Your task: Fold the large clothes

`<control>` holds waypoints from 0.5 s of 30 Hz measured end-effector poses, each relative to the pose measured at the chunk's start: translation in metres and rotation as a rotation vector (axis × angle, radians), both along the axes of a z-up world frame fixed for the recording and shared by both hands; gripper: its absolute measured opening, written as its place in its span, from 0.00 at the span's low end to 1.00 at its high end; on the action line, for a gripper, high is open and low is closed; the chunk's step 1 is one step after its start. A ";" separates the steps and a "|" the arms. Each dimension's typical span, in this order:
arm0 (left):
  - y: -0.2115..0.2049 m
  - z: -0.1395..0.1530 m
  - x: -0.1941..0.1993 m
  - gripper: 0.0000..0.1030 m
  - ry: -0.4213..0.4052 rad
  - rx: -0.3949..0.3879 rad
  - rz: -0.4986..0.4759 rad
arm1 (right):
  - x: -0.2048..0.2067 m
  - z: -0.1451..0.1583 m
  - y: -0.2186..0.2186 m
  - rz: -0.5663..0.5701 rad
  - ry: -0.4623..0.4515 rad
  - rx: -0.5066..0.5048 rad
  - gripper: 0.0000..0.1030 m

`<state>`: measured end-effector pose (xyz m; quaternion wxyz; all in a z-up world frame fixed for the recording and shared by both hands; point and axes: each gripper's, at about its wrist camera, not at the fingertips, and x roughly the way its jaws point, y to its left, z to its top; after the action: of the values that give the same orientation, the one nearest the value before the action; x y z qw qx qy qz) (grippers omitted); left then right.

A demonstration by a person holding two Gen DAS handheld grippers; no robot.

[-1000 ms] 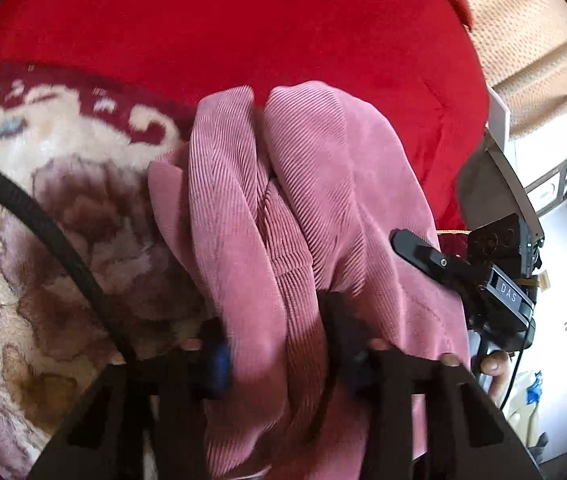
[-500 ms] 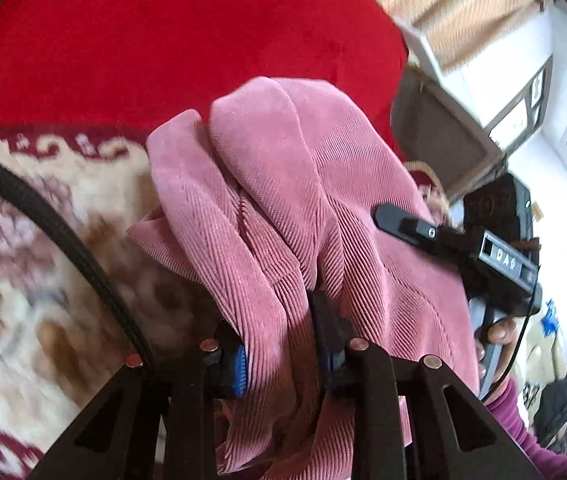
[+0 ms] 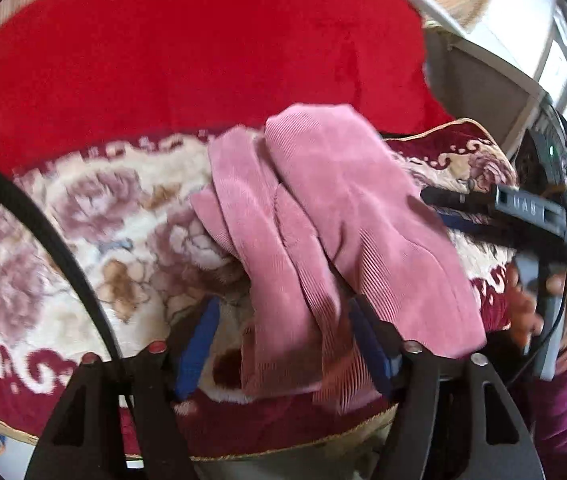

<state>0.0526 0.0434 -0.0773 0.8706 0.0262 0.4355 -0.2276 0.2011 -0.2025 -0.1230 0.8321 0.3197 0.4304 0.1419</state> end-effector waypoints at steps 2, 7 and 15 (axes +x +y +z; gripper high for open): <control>-0.008 0.007 -0.013 0.69 -0.033 0.032 -0.002 | -0.017 0.022 -0.008 -0.032 -0.073 -0.070 0.71; -0.026 -0.011 0.002 0.69 -0.065 0.158 0.032 | -0.015 0.072 0.024 0.059 -0.218 -0.191 0.64; -0.001 -0.025 0.007 0.69 -0.015 0.110 0.081 | 0.090 -0.018 0.049 0.210 0.103 0.069 0.40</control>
<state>0.0596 0.0421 -0.1021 0.8796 0.0581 0.4413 -0.1676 0.2909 -0.1535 -0.1408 0.7780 0.3081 0.4984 0.2264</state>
